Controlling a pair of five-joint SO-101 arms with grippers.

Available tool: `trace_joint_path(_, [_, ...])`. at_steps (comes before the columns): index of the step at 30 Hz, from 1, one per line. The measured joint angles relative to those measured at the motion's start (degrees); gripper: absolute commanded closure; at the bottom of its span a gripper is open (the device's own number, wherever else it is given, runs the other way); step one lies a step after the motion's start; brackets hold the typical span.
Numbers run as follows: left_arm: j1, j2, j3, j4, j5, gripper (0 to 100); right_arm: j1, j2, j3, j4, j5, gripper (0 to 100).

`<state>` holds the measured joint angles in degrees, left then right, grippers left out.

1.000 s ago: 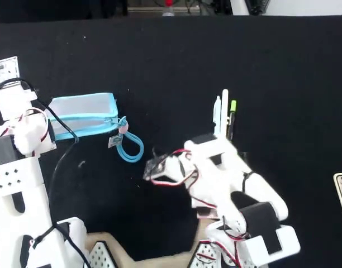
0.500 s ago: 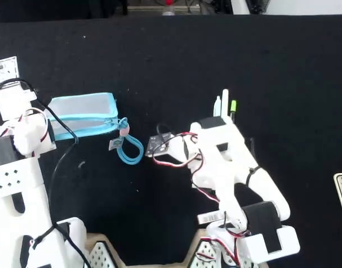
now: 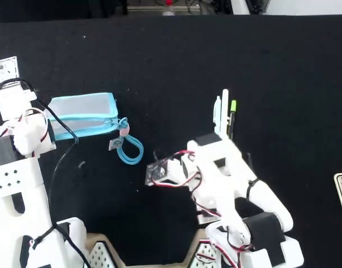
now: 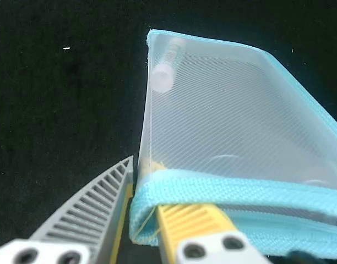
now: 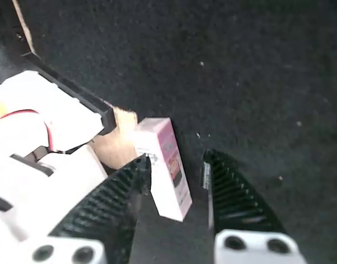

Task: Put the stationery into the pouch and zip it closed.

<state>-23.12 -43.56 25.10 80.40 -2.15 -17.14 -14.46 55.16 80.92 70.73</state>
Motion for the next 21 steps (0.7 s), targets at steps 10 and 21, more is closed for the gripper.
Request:
trace_joint_path(10, [0.00, 0.00, 0.00, 0.00, 0.00, 97, 0.00, -0.70, 3.96, -2.99, 4.22, 83.9])
trace_joint_path(21, [0.00, 0.00, 0.00, 0.00, 0.00, 97, -0.09, -0.79, 5.19, -9.58, 4.31, 83.9])
